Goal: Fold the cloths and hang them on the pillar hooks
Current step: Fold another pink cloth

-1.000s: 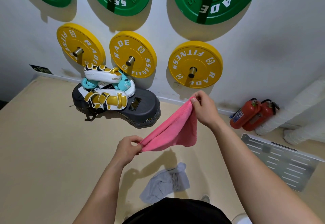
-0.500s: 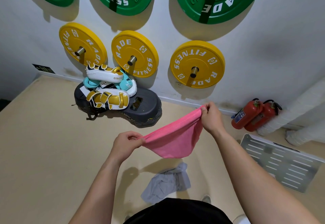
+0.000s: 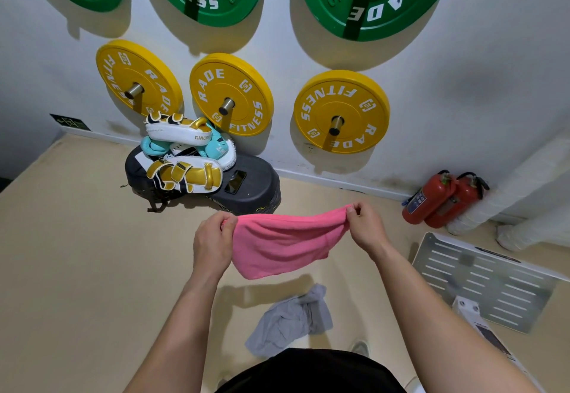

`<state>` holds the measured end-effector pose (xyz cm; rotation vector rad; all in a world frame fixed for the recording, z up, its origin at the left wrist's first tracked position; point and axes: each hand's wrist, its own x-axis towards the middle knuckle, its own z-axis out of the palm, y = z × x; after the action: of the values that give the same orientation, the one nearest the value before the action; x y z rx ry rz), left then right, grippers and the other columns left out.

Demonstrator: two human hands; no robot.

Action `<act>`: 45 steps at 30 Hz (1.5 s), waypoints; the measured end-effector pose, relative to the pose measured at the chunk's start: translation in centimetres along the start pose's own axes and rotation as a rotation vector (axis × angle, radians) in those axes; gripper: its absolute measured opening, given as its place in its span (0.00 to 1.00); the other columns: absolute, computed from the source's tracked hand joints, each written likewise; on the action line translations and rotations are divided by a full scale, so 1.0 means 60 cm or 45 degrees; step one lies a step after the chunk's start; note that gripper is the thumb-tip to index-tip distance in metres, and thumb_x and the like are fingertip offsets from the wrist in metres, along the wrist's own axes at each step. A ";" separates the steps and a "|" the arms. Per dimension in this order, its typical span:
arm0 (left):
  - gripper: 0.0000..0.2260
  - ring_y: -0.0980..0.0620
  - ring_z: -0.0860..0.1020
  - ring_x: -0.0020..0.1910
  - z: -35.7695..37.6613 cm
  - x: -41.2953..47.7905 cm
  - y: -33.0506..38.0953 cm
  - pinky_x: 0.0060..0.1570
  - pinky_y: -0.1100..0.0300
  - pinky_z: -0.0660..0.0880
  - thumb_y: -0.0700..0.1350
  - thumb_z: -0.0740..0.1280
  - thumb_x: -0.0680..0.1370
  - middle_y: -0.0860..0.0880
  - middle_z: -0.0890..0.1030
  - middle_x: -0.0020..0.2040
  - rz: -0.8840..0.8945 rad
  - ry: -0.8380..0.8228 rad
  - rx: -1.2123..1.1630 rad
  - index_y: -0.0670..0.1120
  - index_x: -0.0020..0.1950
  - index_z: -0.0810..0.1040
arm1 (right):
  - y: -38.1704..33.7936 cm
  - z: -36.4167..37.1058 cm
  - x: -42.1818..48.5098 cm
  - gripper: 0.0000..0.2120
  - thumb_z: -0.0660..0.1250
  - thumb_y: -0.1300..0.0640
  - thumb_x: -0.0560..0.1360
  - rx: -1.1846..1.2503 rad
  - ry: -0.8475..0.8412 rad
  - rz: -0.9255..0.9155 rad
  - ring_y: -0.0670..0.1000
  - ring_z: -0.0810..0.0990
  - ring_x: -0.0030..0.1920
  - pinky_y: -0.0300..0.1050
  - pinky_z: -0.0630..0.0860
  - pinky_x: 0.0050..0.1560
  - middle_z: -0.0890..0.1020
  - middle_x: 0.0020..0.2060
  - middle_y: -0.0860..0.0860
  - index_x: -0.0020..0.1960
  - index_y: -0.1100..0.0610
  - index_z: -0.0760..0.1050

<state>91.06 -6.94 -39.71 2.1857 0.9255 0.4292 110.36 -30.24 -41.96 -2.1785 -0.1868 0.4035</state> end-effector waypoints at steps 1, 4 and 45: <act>0.09 0.50 0.76 0.44 -0.003 0.003 0.002 0.42 0.56 0.68 0.43 0.61 0.82 0.52 0.81 0.42 0.031 0.020 0.017 0.49 0.44 0.78 | 0.001 0.003 -0.004 0.11 0.58 0.62 0.82 0.145 -0.027 0.015 0.50 0.72 0.40 0.46 0.66 0.40 0.76 0.37 0.50 0.41 0.55 0.72; 0.09 0.53 0.76 0.42 -0.013 0.007 0.017 0.38 0.64 0.67 0.43 0.62 0.82 0.53 0.80 0.41 0.081 0.078 -0.001 0.48 0.45 0.79 | 0.001 0.003 -0.007 0.13 0.59 0.65 0.80 0.476 0.029 0.095 0.49 0.70 0.38 0.45 0.66 0.41 0.73 0.35 0.49 0.38 0.53 0.70; 0.02 0.60 0.83 0.37 0.075 -0.063 0.130 0.45 0.54 0.82 0.48 0.76 0.73 0.56 0.85 0.35 -0.287 -0.112 -0.484 0.53 0.42 0.84 | -0.086 0.091 -0.151 0.05 0.70 0.59 0.76 0.509 0.069 -0.125 0.40 0.81 0.37 0.31 0.74 0.41 0.84 0.37 0.42 0.42 0.52 0.82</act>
<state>94.69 -15.69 -37.29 1.7230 0.9432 0.3628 99.99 -25.53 -38.85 -1.7775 -0.1662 0.2970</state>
